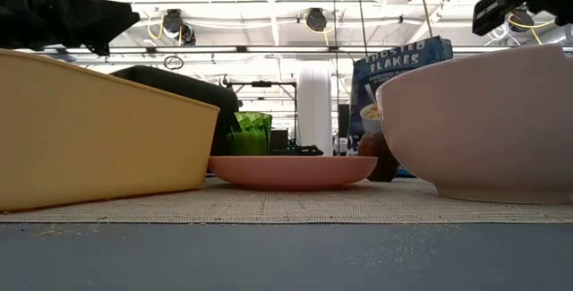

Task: Arrange a breakfast setting
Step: Return to Home Position

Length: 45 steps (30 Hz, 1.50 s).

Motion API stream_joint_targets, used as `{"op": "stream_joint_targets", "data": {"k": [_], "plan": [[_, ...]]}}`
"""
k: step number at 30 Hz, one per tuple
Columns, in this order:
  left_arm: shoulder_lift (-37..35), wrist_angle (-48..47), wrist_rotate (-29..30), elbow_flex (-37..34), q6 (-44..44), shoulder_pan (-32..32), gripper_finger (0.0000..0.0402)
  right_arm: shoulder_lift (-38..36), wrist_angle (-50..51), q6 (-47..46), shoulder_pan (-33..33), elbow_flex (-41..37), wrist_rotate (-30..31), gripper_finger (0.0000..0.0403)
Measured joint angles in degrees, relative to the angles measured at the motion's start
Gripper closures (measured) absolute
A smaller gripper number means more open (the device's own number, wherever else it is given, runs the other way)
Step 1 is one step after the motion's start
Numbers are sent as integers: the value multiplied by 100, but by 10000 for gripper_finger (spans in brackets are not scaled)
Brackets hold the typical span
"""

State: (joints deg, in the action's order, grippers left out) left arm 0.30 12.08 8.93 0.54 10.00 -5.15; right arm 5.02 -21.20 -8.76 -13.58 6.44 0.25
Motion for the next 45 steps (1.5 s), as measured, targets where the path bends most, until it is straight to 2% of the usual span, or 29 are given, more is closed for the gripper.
{"op": "stream_joint_targets", "data": {"k": [9, 15, 21, 25, 31, 38, 45], "plan": [[0, 1, 2, 0, 0, 0, 256, 4, 496, 730, 2, 0, 21, 401], [0, 0, 2, 0, 2, 0, 256, 3, 792, 1021, 5, 0, 428, 401], [0, 0, 2, 0, 2, 0, 256, 3, 1150, 1164, 4, 0, 426, 401], [0, 2, 2, 0, 2, 0, 256, -2, 1111, 1305, 4, -146, 424, 401], [0, 4, 4, 0, 2, 0, 256, -13, 456, 1785, 33, -518, 426, 401], [2, 11, 5, 2, 2, -2, 256, 8, 612, 2520, 436, -531, 623, 401], [2, 10, 4, 2, 2, -2, 256, 12, 1430, 2455, 859, -538, 863, 401]]}}
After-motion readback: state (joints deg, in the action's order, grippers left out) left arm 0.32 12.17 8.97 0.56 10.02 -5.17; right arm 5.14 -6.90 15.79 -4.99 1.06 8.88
